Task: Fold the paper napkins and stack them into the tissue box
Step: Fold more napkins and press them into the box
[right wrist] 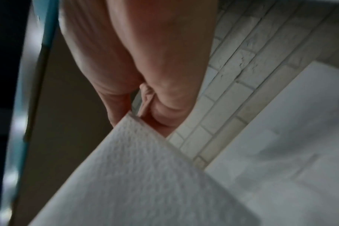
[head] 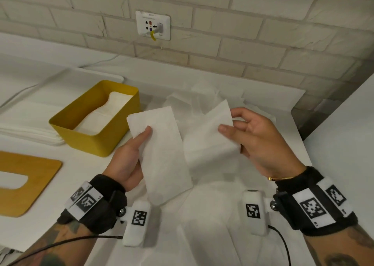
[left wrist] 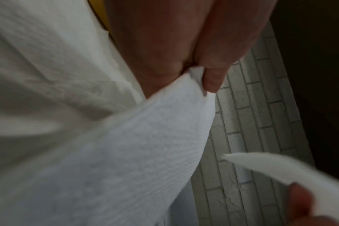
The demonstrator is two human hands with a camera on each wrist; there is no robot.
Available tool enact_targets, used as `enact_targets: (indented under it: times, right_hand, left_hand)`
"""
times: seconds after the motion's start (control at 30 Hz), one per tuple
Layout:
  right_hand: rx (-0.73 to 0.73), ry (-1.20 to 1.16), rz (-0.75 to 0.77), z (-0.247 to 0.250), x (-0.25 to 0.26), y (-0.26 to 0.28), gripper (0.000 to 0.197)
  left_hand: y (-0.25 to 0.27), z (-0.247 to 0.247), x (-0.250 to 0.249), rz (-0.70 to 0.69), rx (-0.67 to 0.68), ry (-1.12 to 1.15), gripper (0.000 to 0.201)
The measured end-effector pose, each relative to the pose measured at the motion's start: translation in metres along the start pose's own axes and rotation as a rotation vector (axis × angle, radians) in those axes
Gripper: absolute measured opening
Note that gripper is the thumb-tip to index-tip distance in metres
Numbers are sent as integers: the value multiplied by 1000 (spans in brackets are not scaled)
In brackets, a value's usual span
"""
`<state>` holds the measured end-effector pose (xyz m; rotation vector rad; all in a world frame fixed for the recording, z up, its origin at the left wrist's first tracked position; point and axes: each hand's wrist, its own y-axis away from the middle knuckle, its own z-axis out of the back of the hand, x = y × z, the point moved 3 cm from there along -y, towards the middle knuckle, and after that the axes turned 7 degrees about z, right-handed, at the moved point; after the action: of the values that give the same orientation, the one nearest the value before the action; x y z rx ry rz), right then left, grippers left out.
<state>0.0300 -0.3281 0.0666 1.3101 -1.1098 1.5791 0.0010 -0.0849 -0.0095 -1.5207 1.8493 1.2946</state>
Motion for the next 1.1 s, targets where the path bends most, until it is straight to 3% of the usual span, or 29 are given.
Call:
enact_targets:
  times: [0.13, 0.37, 0.53, 0.63, 0.73, 0.8, 0.9, 1.1]
  right_hand:
    - [55, -174, 7, -33, 8, -12, 23]
    - [-45, -39, -155, -66, -50, -20, 13]
    - [-21, 45, -158, -66, -57, -21, 13]
    - [-8, 66, -165, -65, -56, -23, 14]
    - [-19, 66, -179, -66, -56, -23, 15]
    - [-12, 54, -191, -66, -58, -19, 23]
    - [90, 101, -258, -61, -64, -2, 37]
    - [301, 443, -258, -17, -56, 37, 28]
  left_hand:
    - [-1, -12, 2, 21, 103, -2, 41]
    - [-7, -15, 13, 114, 188, 9, 73]
    - [-4, -15, 12, 133, 182, 47, 87]
    - [-5, -16, 13, 130, 183, 35, 79]
    - [-5, -18, 14, 115, 157, -7, 51]
    - [-7, -16, 15, 113, 118, -34, 42]
    - [-8, -12, 11, 82, 60, -22, 38]
    - [-4, 5, -14, -37, -51, 65, 25]
